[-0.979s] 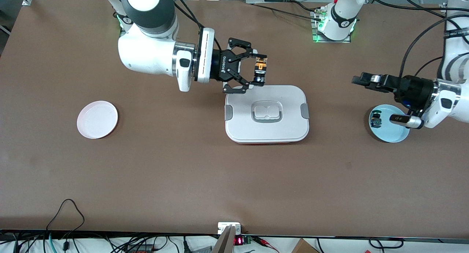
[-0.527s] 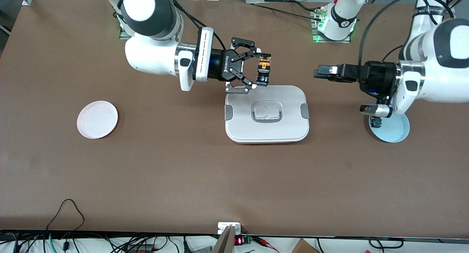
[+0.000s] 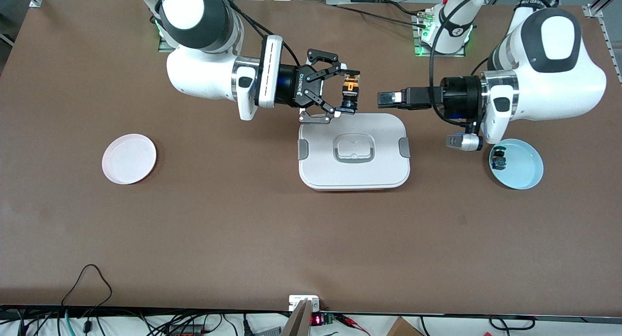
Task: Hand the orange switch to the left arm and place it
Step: 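Hold the switch above the box while the left gripper reaches it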
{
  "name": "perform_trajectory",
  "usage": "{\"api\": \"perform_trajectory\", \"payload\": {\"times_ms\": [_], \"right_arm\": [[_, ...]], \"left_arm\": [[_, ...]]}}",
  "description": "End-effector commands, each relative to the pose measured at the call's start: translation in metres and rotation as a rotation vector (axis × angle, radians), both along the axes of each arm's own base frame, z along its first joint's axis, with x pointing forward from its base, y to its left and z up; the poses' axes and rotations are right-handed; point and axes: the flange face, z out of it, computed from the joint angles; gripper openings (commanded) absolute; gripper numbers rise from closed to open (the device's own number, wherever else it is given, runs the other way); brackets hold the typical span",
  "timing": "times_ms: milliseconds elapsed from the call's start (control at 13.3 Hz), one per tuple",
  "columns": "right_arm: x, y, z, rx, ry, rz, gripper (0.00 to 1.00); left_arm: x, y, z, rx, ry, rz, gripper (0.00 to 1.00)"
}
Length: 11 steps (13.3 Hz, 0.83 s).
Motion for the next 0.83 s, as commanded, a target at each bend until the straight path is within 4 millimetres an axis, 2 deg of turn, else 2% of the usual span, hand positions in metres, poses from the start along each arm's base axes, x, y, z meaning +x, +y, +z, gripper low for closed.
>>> {"api": "perform_trajectory", "payload": {"times_ms": [0, 301, 527, 753], "right_arm": [[-0.005, 0.007, 0.004, 0.017, -0.021, -0.005, 0.02], [-0.005, 0.007, 0.003, 0.012, -0.071, -0.006, 0.02], [-0.007, 0.009, 0.001, 0.012, -0.068, -0.002, 0.02], [-0.008, 0.009, 0.001, 0.01, -0.068, -0.003, 0.02]], "left_arm": [[-0.003, -0.012, -0.002, -0.016, 0.015, 0.027, 0.94], [-0.009, -0.032, -0.005, -0.015, 0.01, 0.018, 0.92], [-0.013, -0.032, -0.003, -0.005, -0.008, 0.003, 0.91], [-0.02, -0.029, 0.004, -0.004, -0.113, -0.031, 0.93]]}}
